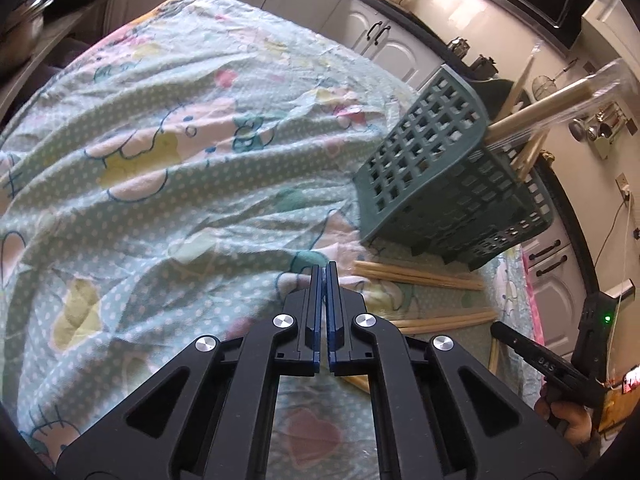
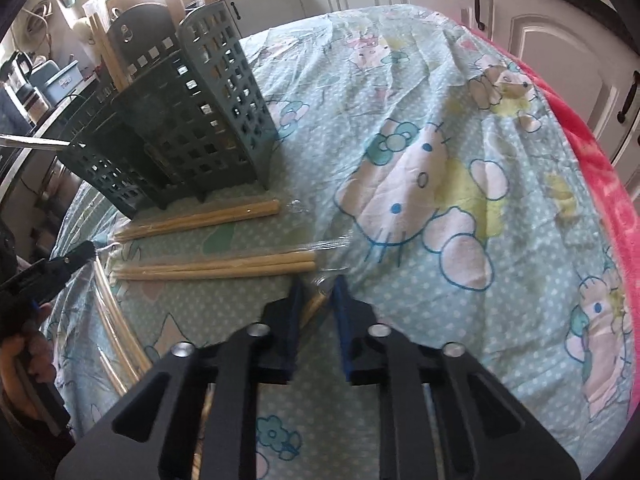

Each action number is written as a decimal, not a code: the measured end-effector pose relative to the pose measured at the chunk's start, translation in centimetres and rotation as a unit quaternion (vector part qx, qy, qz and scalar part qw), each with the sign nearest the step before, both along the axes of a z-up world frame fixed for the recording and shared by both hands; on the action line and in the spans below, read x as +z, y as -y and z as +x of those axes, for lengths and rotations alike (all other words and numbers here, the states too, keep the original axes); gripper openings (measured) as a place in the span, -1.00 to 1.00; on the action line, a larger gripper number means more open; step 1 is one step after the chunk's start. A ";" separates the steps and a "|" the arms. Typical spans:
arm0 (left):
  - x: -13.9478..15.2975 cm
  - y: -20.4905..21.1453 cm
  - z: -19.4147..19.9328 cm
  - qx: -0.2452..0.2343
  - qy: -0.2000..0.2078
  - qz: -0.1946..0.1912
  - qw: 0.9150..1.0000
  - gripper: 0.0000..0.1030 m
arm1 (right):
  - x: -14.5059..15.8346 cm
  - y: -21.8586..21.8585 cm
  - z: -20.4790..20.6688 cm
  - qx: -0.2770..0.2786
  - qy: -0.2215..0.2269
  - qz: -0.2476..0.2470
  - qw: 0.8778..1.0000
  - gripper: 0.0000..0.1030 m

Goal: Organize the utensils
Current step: 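Close the right gripper on the wrapped chopstick, then lift the chopstick upright with the right gripper above the caddy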

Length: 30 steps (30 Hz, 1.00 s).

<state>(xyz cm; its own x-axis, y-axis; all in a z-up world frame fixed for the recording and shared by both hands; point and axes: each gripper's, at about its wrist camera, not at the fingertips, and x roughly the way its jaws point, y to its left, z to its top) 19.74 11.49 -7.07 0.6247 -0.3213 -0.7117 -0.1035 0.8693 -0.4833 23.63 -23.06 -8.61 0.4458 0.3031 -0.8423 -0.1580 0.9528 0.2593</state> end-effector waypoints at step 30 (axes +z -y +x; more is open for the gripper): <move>11.7 7.0 -3.2 -0.086 0.138 0.025 0.986 -1.00 | 12.2 1.2 -4.0 0.075 0.195 0.031 0.977 -0.88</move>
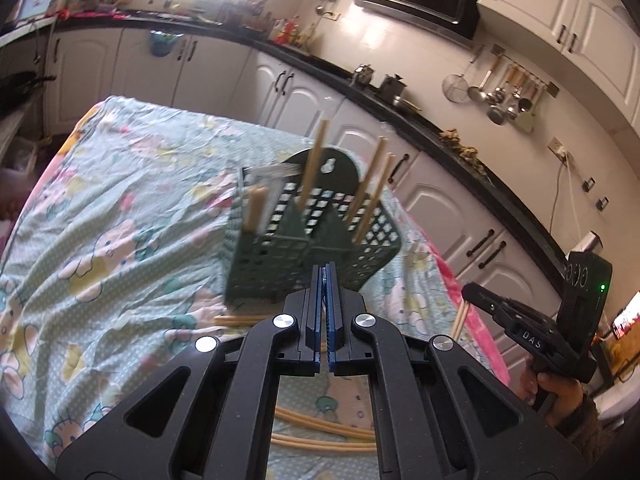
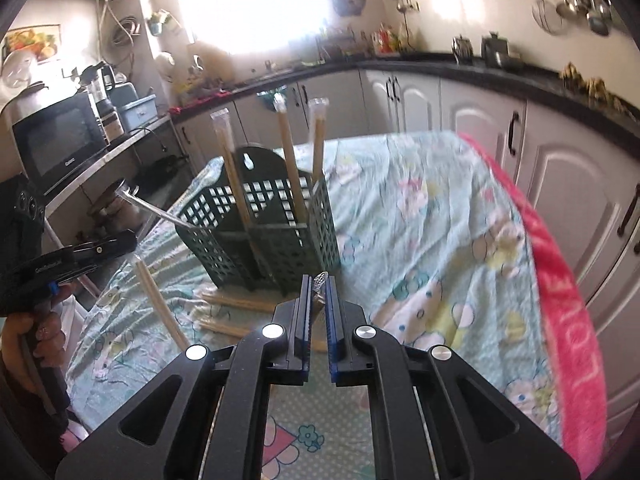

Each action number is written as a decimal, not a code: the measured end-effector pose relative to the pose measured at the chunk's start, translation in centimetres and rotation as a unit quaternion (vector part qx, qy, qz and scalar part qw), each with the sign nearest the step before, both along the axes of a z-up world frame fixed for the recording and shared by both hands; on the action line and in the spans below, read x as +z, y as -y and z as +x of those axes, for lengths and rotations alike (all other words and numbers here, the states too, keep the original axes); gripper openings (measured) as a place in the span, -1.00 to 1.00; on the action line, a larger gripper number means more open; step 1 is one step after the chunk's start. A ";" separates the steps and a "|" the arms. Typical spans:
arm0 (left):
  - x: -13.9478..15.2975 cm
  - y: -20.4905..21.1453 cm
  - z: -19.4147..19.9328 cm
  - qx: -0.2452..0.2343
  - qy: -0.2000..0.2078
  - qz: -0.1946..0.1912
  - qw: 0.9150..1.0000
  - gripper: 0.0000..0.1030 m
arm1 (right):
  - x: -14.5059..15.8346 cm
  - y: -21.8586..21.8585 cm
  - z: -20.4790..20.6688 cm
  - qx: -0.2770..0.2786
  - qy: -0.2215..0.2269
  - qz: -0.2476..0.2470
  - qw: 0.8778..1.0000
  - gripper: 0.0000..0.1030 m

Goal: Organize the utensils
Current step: 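Lift the chopstick upright with the right gripper above the caddy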

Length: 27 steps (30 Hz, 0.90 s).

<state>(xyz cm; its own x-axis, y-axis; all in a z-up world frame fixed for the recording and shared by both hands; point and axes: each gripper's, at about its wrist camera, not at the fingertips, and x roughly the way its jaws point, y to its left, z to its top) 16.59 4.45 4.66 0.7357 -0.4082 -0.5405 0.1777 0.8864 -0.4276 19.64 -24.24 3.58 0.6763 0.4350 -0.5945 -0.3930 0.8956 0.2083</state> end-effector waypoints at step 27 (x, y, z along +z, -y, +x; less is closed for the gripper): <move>6.0 5.7 0.8 -0.070 0.058 0.024 0.996 -1.00 | 6.4 -0.1 -1.9 0.005 0.108 -0.009 0.994 -0.90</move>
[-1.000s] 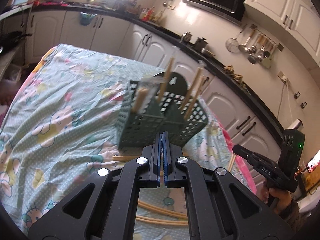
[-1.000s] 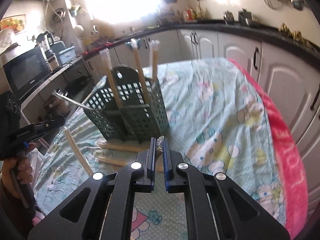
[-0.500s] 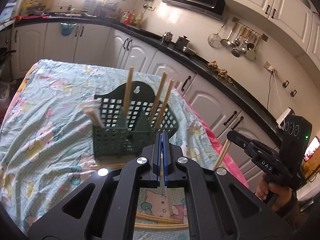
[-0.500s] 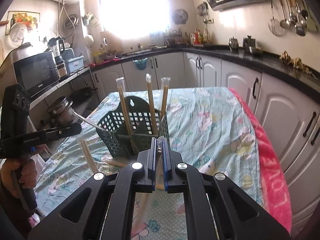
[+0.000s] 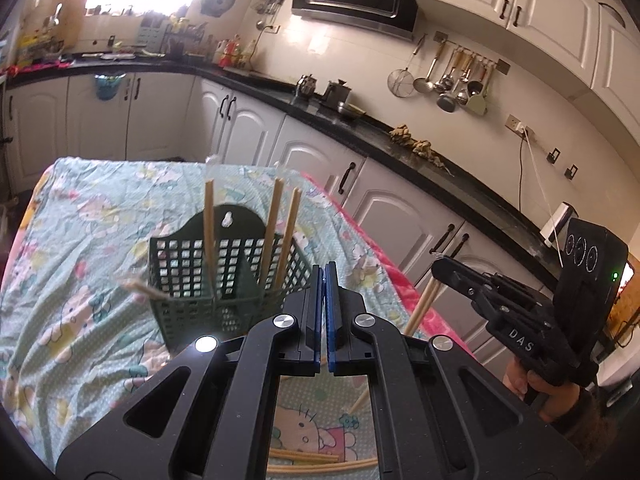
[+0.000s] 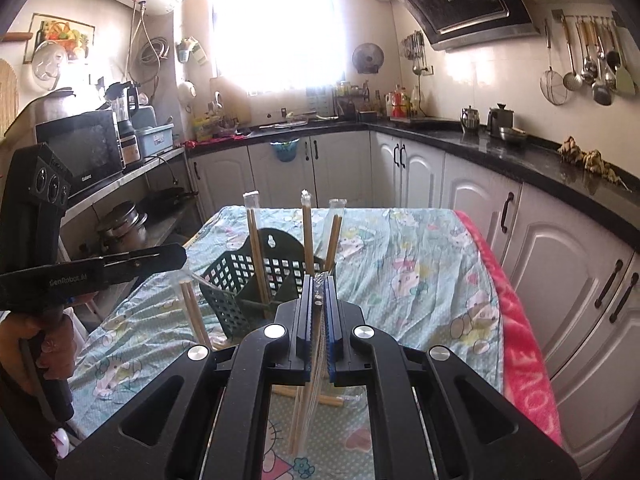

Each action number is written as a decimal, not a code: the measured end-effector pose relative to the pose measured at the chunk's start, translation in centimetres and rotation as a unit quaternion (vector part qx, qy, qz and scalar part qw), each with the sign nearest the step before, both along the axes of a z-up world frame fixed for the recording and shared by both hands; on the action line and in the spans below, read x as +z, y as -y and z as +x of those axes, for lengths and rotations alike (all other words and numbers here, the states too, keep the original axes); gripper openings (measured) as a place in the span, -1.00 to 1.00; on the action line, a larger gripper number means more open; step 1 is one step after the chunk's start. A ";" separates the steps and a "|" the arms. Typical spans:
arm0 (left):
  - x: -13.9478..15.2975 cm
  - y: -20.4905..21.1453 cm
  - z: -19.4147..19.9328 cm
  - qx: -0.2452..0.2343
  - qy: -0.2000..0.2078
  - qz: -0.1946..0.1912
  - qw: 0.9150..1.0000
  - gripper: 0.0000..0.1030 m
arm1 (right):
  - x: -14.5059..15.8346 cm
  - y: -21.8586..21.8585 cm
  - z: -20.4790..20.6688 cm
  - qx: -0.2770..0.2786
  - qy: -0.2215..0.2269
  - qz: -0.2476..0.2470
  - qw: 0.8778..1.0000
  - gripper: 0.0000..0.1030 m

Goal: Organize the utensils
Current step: 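Lift the chopstick upright with the right gripper above the caddy, then lower the chopstick into the caddy and open the right gripper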

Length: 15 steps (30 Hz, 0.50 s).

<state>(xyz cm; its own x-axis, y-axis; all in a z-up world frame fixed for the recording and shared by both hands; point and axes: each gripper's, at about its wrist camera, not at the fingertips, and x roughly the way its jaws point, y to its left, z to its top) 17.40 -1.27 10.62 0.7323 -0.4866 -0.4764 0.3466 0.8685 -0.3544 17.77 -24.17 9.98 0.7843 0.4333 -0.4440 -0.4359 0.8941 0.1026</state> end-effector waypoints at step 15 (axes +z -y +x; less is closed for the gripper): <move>6.7 1.9 1.1 -0.022 0.072 -0.013 0.997 -1.00 | 5.0 0.6 0.8 -0.004 0.056 0.020 0.998 -0.90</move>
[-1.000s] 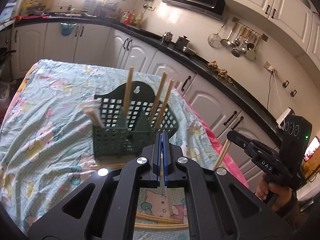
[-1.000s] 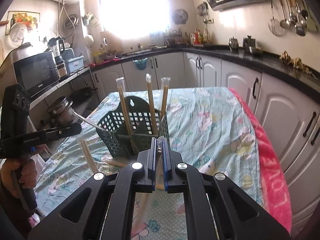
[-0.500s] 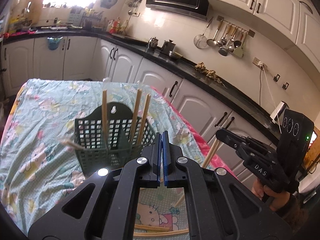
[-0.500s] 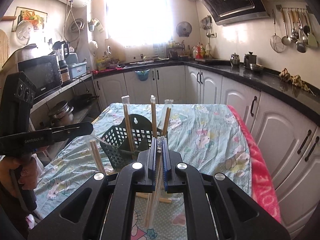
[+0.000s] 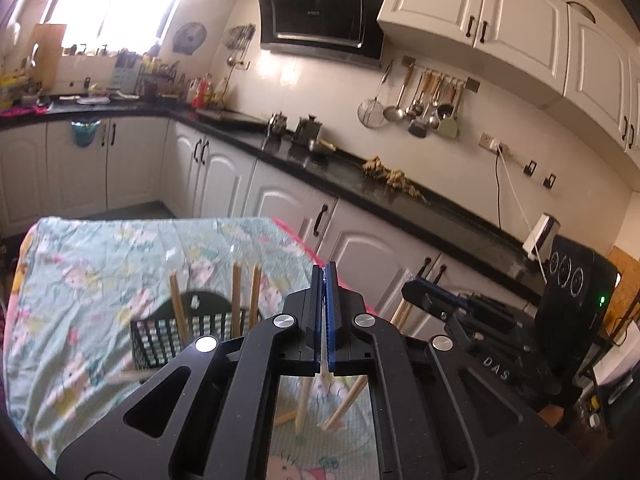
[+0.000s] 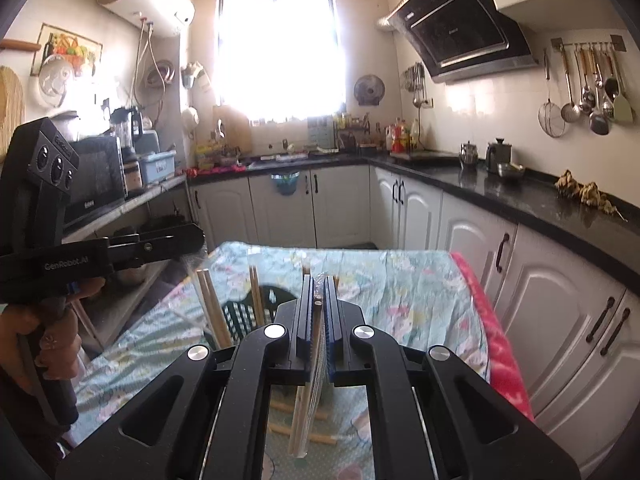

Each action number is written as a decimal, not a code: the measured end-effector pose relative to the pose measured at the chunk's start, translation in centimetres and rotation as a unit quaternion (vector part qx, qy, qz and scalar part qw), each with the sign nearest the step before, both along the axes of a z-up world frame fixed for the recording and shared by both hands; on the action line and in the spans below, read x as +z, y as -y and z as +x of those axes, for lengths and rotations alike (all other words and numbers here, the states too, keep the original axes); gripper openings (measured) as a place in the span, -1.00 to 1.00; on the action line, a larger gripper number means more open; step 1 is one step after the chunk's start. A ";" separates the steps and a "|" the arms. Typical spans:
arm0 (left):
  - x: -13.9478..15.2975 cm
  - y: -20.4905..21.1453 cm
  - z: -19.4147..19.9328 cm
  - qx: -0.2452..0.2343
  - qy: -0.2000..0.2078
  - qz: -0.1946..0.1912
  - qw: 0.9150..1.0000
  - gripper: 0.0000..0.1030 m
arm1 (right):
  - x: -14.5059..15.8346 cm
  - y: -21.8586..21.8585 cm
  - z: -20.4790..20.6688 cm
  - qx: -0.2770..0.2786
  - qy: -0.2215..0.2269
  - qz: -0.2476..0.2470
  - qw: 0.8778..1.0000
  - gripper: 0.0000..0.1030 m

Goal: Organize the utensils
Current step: 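Lower the chopstick into the caddy and open the right gripper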

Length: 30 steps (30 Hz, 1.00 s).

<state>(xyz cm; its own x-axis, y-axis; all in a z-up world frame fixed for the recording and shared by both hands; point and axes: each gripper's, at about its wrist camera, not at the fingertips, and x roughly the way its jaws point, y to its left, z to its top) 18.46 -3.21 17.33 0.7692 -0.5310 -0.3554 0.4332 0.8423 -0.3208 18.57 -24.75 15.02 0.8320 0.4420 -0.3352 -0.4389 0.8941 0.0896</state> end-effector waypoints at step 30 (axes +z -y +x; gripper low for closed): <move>4.1 -2.9 6.4 0.070 0.030 0.015 0.997 -1.00 | 6.9 -4.1 7.0 0.014 0.069 0.020 0.997 -0.90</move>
<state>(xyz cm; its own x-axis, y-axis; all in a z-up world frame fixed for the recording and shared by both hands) 24.88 -0.30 21.38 0.8556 -0.4071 -0.3197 0.3290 0.9045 -0.2713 25.60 -20.68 21.96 0.8565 0.4758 -0.1999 -0.4734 0.8786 0.0629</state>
